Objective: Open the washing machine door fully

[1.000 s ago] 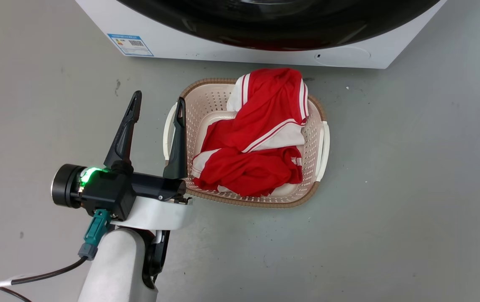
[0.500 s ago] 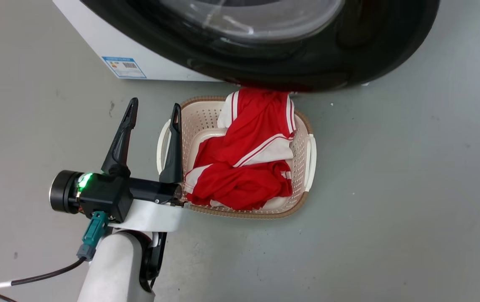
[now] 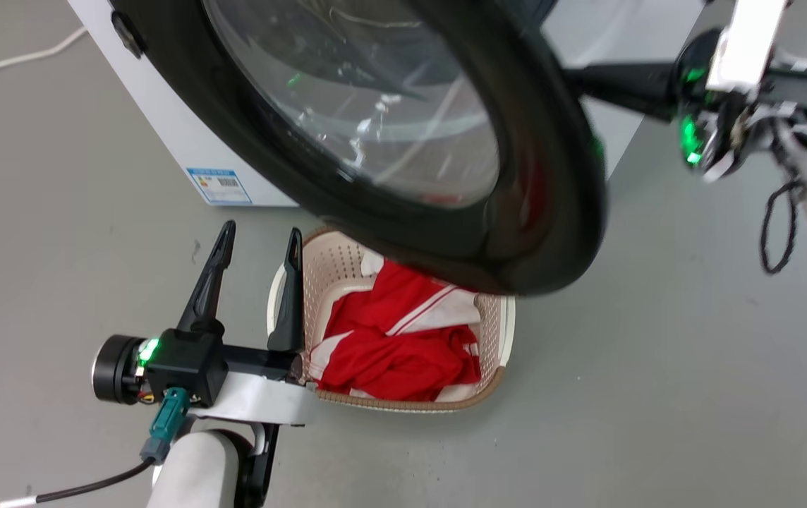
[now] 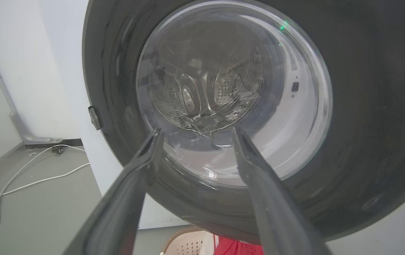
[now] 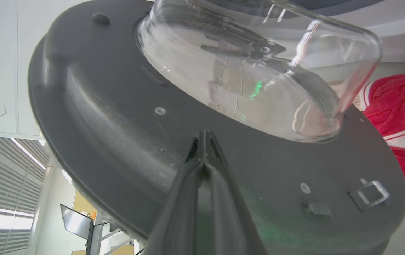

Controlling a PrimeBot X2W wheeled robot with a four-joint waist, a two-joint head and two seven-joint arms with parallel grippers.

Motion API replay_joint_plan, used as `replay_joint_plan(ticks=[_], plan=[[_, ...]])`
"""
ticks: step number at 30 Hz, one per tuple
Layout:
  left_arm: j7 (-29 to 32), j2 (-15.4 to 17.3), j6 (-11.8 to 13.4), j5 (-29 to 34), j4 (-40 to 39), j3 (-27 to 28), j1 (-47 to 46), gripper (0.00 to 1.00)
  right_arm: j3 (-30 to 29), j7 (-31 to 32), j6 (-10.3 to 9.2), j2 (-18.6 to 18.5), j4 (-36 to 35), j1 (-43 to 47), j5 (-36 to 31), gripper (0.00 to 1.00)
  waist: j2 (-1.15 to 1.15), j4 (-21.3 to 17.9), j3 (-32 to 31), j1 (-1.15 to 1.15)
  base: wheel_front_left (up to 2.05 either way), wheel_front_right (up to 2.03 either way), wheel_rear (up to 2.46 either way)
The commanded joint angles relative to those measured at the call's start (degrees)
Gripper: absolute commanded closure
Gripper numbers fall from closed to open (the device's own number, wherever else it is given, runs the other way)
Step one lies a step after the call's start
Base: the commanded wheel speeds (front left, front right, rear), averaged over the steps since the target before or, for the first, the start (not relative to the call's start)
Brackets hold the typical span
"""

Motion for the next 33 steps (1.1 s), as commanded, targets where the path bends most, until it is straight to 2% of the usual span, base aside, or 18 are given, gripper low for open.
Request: replay_joint_plan(ticks=[1,13,25,28,33], plan=[[-0.1,0.0,-0.1,0.0,0.2,0.2,0.8,0.0,0.6,0.6,0.0,0.8,-0.8,2.0,0.5,1.0,0.0,-0.1,-1.9,0.0,0.0,0.0,0.0],[-0.1,-0.1,0.6,-0.8,1.5,-0.4,5.0,0.0,4.5,0.7,0.0,4.5,-7.9,13.8,3.3,1.0,0.0,0.4,-8.0,0.0,0.0,0.0,0.0],[-0.1,-0.1,1.2,-1.4,2.4,-1.7,6.9,0.0,7.3,-2.8,0.0,7.7,-10.5,20.1,5.9,1.0,0.0,1.6,-11.0,0.0,0.0,0.0,0.0],[-0.1,-0.1,1.4,-1.5,2.4,-1.6,7.3,0.0,6.7,-5.5,0.0,7.8,-11.3,21.1,5.9,1.0,0.0,1.6,-11.5,0.0,0.0,0.0,0.0],[-0.1,-0.1,1.6,-1.9,2.5,-1.6,7.7,0.0,3.6,-16.6,0.0,6.2,-14.2,24.4,3.2,1.0,0.0,1.3,-12.0,0.0,0.0,0.0,0.0]])
